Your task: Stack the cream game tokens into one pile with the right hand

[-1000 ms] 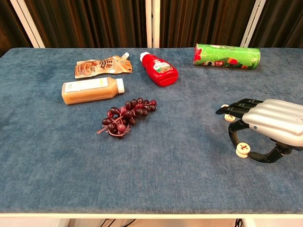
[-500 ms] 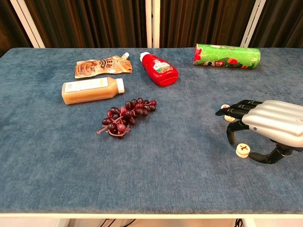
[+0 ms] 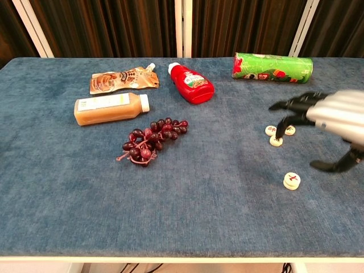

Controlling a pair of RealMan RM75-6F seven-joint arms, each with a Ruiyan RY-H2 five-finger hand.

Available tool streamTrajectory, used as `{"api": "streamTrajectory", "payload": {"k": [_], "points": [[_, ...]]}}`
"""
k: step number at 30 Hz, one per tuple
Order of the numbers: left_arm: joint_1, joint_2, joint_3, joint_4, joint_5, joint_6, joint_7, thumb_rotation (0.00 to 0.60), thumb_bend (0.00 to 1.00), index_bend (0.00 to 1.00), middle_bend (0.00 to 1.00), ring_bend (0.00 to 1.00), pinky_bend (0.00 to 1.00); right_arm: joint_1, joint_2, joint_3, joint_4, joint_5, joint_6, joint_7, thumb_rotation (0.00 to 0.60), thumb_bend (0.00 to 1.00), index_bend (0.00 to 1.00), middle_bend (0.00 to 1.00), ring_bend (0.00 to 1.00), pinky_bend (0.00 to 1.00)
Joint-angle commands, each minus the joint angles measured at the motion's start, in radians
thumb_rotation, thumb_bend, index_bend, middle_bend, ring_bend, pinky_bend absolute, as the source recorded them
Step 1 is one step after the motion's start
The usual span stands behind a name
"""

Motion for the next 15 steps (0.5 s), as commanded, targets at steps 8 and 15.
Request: {"api": "streamTrajectory", "payload": {"k": [8, 15], "points": [[-0.003, -0.005, 0.001, -0.004, 0.004, -0.002, 0.013, 0.6, 0.11, 0.0, 0.0, 0.0, 0.0, 0.05, -0.101, 0.093, 0.144, 0.153, -0.049, -0.005, 0.6, 0.26, 0.26, 0.01, 0.0, 0.0], [-0.001, -0.001, 0.001, -0.002, 0.0, -0.002, 0.009, 0.6, 0.11, 0.0, 0.0, 0.0, 0.0, 0.083, -0.21, 0.136, 0.266, 0.247, -0.061, -0.05, 0.6, 0.26, 0.27, 0.02, 0.0, 0.0]]}}
